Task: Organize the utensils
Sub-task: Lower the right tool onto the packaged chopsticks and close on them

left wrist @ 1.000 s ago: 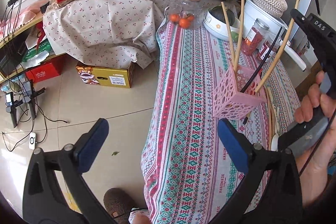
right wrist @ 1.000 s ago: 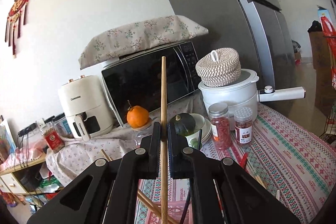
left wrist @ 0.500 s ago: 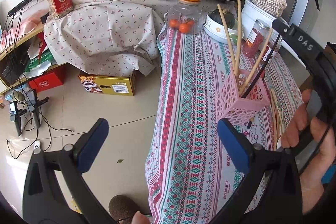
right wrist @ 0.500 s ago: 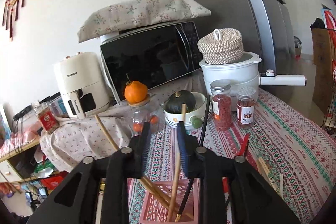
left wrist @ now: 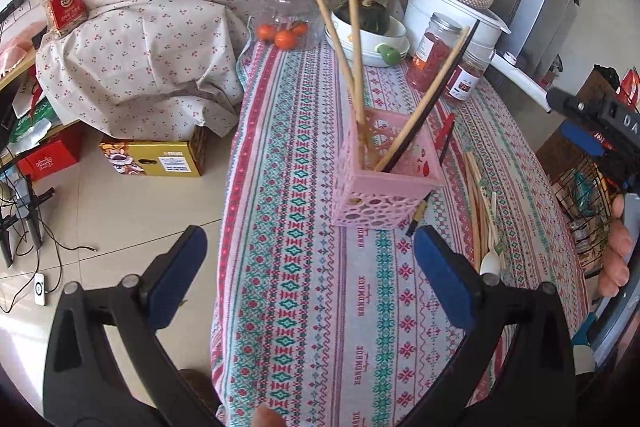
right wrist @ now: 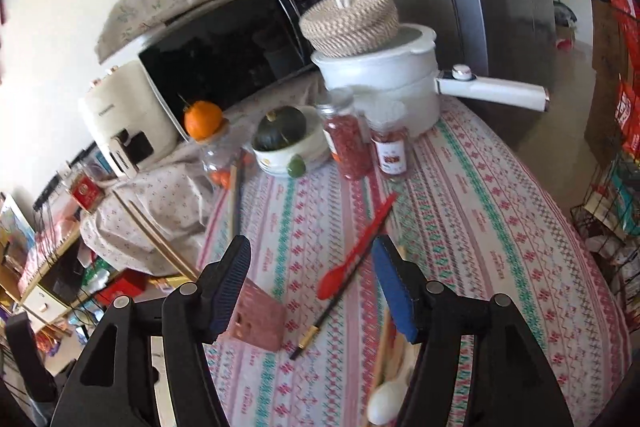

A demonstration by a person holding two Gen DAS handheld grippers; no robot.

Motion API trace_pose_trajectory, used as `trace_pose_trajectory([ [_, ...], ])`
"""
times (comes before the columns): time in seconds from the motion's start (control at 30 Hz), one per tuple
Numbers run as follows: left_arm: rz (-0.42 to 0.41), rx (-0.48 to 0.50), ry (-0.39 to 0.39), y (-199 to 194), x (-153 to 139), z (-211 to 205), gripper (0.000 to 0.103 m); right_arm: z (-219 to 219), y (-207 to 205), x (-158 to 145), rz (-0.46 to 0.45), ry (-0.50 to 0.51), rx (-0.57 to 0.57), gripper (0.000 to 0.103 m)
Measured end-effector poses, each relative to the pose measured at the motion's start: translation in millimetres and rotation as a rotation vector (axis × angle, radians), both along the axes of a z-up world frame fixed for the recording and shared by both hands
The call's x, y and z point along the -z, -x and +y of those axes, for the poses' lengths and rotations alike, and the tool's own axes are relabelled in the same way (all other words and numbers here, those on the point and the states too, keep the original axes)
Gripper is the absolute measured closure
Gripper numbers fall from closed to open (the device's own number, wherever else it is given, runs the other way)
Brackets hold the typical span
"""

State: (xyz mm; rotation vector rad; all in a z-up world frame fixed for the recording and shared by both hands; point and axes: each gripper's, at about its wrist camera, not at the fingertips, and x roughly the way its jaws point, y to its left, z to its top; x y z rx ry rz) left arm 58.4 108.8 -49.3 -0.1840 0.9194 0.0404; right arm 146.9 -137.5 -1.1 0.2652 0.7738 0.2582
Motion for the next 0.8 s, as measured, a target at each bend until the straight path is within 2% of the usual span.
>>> trace_pose_trajectory([
  [0.17, 0.015, 0.027, 0.009, -9.5, 3.5, -24.6, 0.0, -29.5, -17.0, 43.4, 0.186, 0.118, -0.012, 0.037],
  [0.33, 0.026, 0.071, -0.017, -18.1, 9.2, -49.8, 0.0, -46.7, -36.4, 99.1, 0.443, 0.189, -0.018, 0.037],
  [0.4, 0.046, 0.094, -0.022, -21.3, 14.1, -58.8, 0.0, -52.7, -42.9, 118.7, 0.515, 0.196, -0.007, 0.037],
  [0.47, 0.064, 0.115, -0.024, -24.3, 18.6, -67.6, 0.0, -57.0, -49.6, 129.8, 0.544, 0.186, 0.003, 0.037],
  [0.6, 0.078, 0.14, -0.04, -28.9, 23.3, -80.7, 0.0, -56.5, -62.9, 131.7, 0.521, 0.157, -0.01, 0.038],
  [0.63, 0.08, 0.143, -0.043, -30.1, 24.0, -83.4, 0.0, -55.2, -65.6, 131.6, 0.511, 0.143, -0.021, 0.041],
  [0.73, 0.08, 0.151, -0.041, -32.3, 25.5, -88.2, 0.0, -50.8, -75.5, 133.9, 0.515, 0.075, -0.05, 0.065],
  [0.8, 0.079, 0.156, -0.04, -33.0, 26.8, -90.8, 0.0, -48.4, -79.7, 140.5, 0.535, 0.039, -0.055, 0.071],
])
